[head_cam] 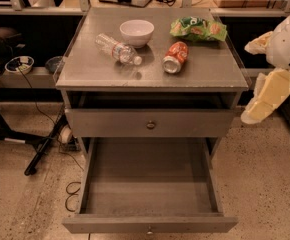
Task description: Place coke can into middle drawer
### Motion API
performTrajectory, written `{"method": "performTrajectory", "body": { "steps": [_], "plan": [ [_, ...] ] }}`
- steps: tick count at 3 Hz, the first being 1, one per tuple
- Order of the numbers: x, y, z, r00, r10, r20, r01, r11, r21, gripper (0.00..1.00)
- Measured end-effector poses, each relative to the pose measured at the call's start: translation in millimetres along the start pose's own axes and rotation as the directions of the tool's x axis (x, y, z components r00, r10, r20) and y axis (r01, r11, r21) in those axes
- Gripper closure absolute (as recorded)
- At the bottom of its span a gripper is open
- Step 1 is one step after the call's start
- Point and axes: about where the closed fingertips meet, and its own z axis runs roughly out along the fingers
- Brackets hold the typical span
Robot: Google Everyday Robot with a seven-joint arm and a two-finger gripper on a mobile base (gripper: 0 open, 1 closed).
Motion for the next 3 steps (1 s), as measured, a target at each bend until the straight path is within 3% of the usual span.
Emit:
{"method": "performTrajectory", "body": {
  "steps": [1, 2, 3],
  "plan": [
    [0, -16, 1, 0.999, 0.012, 0.031, -0.013, 0.9996, 0.025, 0.00],
    [-2, -47, -1, 0.996, 0.092, 0.022, -0.093, 0.9942, 0.055, 0.00],
    [-4, -68, 3, 0.982, 0.189, 0.000, -0.189, 0.9802, 0.060, 0.00]
  ]
}}
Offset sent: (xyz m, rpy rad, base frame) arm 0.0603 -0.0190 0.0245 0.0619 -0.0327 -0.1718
